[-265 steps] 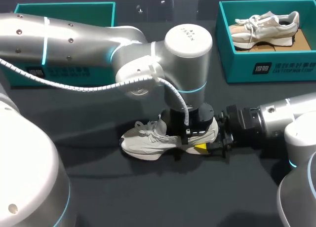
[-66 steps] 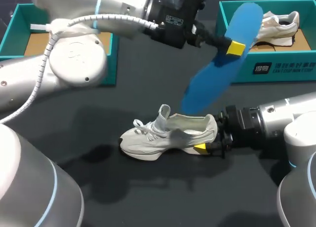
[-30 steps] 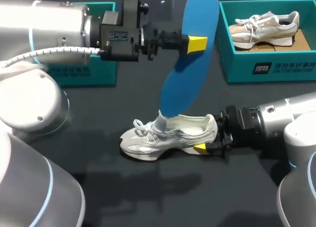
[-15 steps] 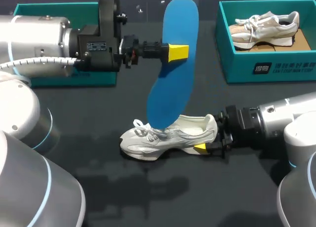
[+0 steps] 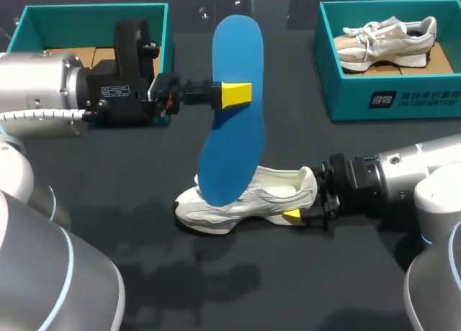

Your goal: Take the shoe out of the shoebox, open the shoe tongue, remove and reinsert the insole, then place the shoe into the shoebox

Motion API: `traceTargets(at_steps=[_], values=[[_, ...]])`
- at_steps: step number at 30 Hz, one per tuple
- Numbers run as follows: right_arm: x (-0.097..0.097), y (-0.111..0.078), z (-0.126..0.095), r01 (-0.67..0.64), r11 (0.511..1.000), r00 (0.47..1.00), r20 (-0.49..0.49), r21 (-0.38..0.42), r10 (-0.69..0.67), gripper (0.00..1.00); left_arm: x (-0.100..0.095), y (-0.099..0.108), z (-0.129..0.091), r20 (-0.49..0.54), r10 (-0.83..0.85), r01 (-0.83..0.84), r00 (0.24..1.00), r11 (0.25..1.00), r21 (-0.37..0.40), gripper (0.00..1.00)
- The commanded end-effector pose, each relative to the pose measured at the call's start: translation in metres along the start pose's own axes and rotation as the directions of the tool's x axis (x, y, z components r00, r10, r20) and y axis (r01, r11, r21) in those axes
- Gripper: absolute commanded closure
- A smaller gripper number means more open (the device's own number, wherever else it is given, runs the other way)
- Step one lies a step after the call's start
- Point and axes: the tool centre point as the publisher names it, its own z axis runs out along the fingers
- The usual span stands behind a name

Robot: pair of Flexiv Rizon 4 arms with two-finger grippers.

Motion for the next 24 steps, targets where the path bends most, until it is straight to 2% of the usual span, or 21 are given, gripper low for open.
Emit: traceTargets(at_steps=[1,7,11,12,13,14,20,24], values=[[0.001,0.001,0.001,0.000,1.000,1.000,0.002,0.002,0.000,1.00,0.001,0.002,0.001,0.001,0.001,-0.001,1.000,1.000,0.005,1.00],[0.001,0.000,0.000,-0.008,1.000,1.000,0.004,0.008,0.008,1.00,0.001,0.002,0.001,0.001,0.001,-0.001,1.000,1.000,0.005,1.00],[0.002,-0.005,-0.004,-0.044,0.996,0.999,-0.014,0.079,0.046,1.00,0.001,0.002,0.001,0.001,0.001,-0.001,1.000,1.000,0.005,1.00],[0.002,-0.006,-0.005,-0.054,0.994,0.998,-0.013,0.096,0.055,0.94,0.001,0.002,0.001,0.001,0.001,-0.001,1.000,1.000,0.005,1.00],[0.002,-0.007,-0.006,-0.060,0.993,0.998,-0.012,0.103,0.061,0.72,0.001,0.002,0.001,0.001,0.001,-0.001,1.000,1.000,0.005,1.00],[0.002,-0.008,-0.009,-0.065,0.991,0.998,-0.014,0.119,0.068,0.00,0.001,0.002,0.001,0.001,0.001,-0.001,1.000,1.000,0.005,1.00],[0.006,-0.011,-0.026,-0.117,0.967,0.993,-0.006,0.228,0.121,0.00,0.001,0.002,0.001,0.001,0.001,-0.001,1.000,1.000,0.005,1.00],[0.008,-0.011,-0.041,-0.159,0.925,0.984,-0.015,0.346,0.175,0.00,0.001,0.002,0.001,0.001,0.001,-0.001,1.000,1.000,0.005,1.00]])
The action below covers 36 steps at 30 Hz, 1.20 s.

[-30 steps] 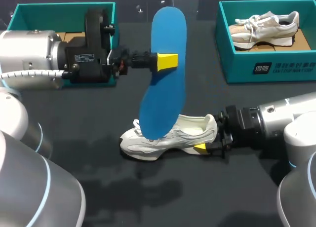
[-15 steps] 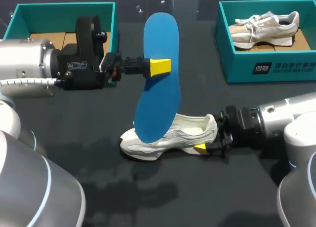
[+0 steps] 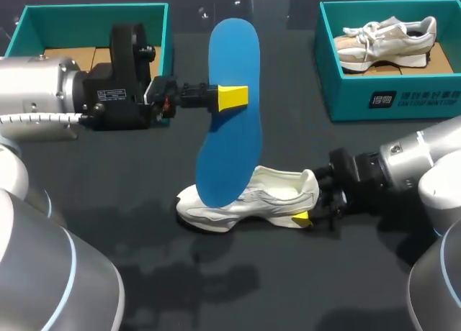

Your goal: Take the shoe out of the shoebox, open the shoe tongue, remove and reinsert the insole, then place the shoe into the shoebox

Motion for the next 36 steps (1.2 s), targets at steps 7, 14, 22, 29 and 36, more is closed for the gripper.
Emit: traceTargets(at_steps=[7,14,22,29,36], values=[[0.007,0.013,-0.056,-0.072,0.905,0.997,0.008,0.419,0.075,0.00,0.001,0.000,0.004,0.002,0.000,0.000,1.000,1.000,0.003,1.00],[0.013,0.028,-0.082,-0.073,0.767,0.995,-0.006,0.638,0.100,0.00,0.001,0.000,0.004,0.002,0.000,0.000,1.000,1.000,0.003,1.00],[0.025,0.042,-0.094,-0.087,0.558,0.989,0.003,0.825,0.149,0.00,0.001,0.000,0.004,0.002,0.000,0.000,1.000,1.000,0.003,1.00],[0.025,0.042,-0.094,-0.087,0.558,0.989,0.003,0.825,0.149,0.00,0.001,0.000,0.004,0.002,0.000,0.000,1.000,1.000,0.003,1.00],[0.023,0.061,-0.085,-0.089,0.524,0.994,0.044,0.847,0.098,0.00,0.001,0.000,0.004,0.002,0.000,0.000,1.000,1.000,0.003,1.00]])
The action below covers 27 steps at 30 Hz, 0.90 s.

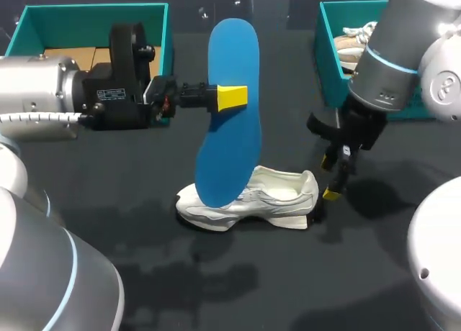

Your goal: Take the shoe out of the shoebox, open the shoe tongue, remove and reinsert the insole, then place the shoe into the shoebox

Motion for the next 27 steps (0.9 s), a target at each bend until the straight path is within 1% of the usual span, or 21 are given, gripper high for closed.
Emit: traceTargets(at_steps=[1,6,8,13,19,27], values=[[0.003,0.015,-0.002,-0.038,0.962,0.999,0.040,0.271,0.028,0.00,0.002,0.000,0.004,0.003,0.001,-0.001,1.000,1.000,0.005,1.00],[0.006,0.028,-0.006,-0.049,0.953,0.994,0.104,0.299,0.018,0.00,0.002,0.000,0.004,0.003,0.001,-0.001,1.000,1.000,0.005,1.00],[0.007,0.029,-0.006,-0.058,0.948,0.992,0.124,0.314,0.020,0.00,0.002,0.000,0.004,0.003,0.001,-0.001,1.000,1.000,0.005,1.00],[0.007,0.029,-0.003,-0.064,0.945,0.987,0.161,0.321,0.012,0.00,0.002,0.000,0.004,0.003,0.001,-0.001,1.000,1.000,0.005,1.00],[0.007,0.036,-0.005,-0.060,0.943,0.977,0.211,0.328,-0.012,0.00,0.002,0.000,0.004,0.003,0.001,-0.001,1.000,1.000,0.005,1.00],[0.001,0.047,-0.006,-0.035,0.942,0.974,0.224,0.333,-0.043,0.00,0.002,0.000,0.004,0.003,0.001,-0.001,1.000,1.000,0.005,1.00]])
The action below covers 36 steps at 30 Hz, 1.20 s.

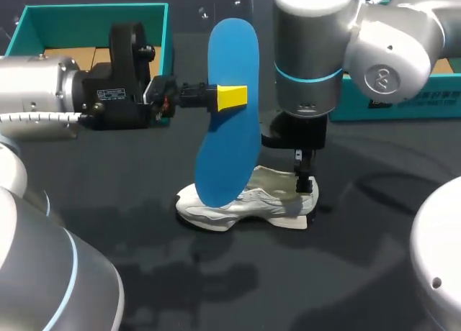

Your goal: Take the shoe out of the shoebox, open the shoe tongue, remove and reinsert the insole, then place the shoe into the shoebox

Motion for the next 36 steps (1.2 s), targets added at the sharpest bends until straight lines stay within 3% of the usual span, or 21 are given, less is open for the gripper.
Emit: traceTargets(at_steps=[1,16,31,36], values=[[-0.002,0.006,-0.001,0.005,1.000,1.000,0.002,0.012,-0.005,0.00,0.002,0.000,0.005,0.003,0.001,-0.001,1.000,1.000,0.005,1.00],[-0.019,0.039,-0.011,0.056,0.998,0.998,0.026,0.011,-0.056,0.00,0.002,0.000,0.005,0.003,0.001,-0.001,1.000,1.000,0.005,1.00],[-0.039,0.062,0.016,0.114,0.993,0.993,0.005,-0.015,-0.114,0.00,0.002,0.000,0.005,0.003,0.001,-0.001,1.000,1.000,0.005,1.00],[-0.042,0.064,0.026,0.129,0.991,0.992,0.000,-0.019,-0.129,0.07,0.002,0.000,0.005,0.003,0.001,-0.001,1.000,1.000,0.005,1.00]])
